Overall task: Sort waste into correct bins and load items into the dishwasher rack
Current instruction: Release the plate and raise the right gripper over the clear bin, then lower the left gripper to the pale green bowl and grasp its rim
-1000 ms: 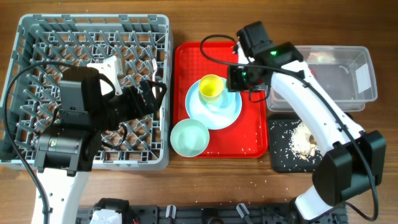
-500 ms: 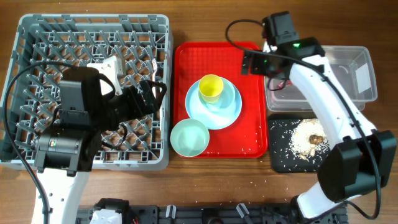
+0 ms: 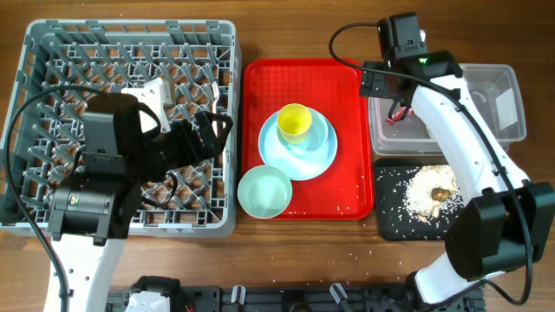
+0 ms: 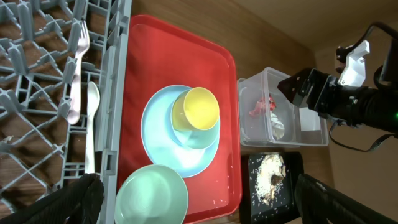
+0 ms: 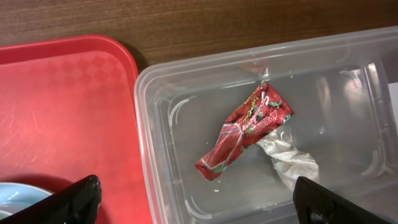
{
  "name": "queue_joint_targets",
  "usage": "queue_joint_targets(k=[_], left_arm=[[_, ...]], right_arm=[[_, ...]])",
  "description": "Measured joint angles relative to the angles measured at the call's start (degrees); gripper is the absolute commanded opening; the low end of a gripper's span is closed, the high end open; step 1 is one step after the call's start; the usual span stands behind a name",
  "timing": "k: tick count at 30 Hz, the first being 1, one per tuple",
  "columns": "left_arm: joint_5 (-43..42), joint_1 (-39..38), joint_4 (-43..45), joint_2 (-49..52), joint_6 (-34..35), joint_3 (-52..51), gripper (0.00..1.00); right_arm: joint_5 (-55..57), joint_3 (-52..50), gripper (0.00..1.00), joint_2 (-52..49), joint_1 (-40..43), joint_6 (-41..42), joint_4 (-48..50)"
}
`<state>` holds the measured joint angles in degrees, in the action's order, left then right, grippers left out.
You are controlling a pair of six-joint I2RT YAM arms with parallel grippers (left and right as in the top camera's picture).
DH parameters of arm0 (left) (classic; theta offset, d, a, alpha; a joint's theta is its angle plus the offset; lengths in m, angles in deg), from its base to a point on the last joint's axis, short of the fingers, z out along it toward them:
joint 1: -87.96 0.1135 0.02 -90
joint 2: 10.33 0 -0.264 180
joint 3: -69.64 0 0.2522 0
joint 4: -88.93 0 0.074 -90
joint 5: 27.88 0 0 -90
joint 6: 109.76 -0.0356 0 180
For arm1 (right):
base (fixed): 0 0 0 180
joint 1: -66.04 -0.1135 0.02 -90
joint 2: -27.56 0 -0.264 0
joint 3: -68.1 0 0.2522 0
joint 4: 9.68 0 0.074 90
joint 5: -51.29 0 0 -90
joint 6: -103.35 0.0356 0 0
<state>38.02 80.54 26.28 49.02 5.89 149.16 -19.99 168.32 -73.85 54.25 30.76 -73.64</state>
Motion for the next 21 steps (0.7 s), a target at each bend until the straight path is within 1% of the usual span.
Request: queue_joint_targets(k=[6,7,9,10,14,16,17,18,19,20,21], left_arm=[[0.0,0.0,0.15,0.0,0.02,0.0,1.0],[0.0,0.0,1.16,0.0,0.24,-0.02,1.0],[0.0,0.0,6.03,0.0,0.46,0.0,1.0],[0.0,0.0,6.64,0.0,0.52,0.0,1.0],[0.0,0.0,6.86,0.0,0.63,0.0,1.0],[0.0,-0.02,4.59,0.0,0.66,0.0,1.0],[0.02,-0.07,2.29,0.0,0.63,0.0,0.94],[0.02,-0.13,-1.68,0.04,0.66,0.0,0.68],[0.02,-0.28,-4.48,0.28,0.7,0.0,0.45],[0.04,-0.68,-7.74,0.76,1.03,-0.02,0.32],[0.09,-1.27,-9.49,1.31,1.18,-0.13,0.15]], right_arm=[[0.83,0.0,1.0,0.0,0.0,-0.02,0.09],[0.85,0.0,1.0,0.0,0.0,-0.02,0.11],[0.85,0.0,1.0,0.0,0.0,-0.02,0.13],[0.87,0.0,1.0,0.0,0.0,-0.04,0.11],[0.85,0.0,1.0,0.0,0.0,-0.2,0.13],[0.87,0.0,1.0,0.0,0.0,-0.22,0.09],[0.85,0.0,1.0,0.0,0.0,-0.22,0.13],[0.85,0.0,1.0,0.0,0.0,-0.22,0.11],[0.85,0.0,1.0,0.0,0.0,-0.22,0.11],[0.85,0.0,1.0,0.0,0.0,-0.22,0.11],[0.87,0.0,1.0,0.0,0.0,-0.22,0.13]])
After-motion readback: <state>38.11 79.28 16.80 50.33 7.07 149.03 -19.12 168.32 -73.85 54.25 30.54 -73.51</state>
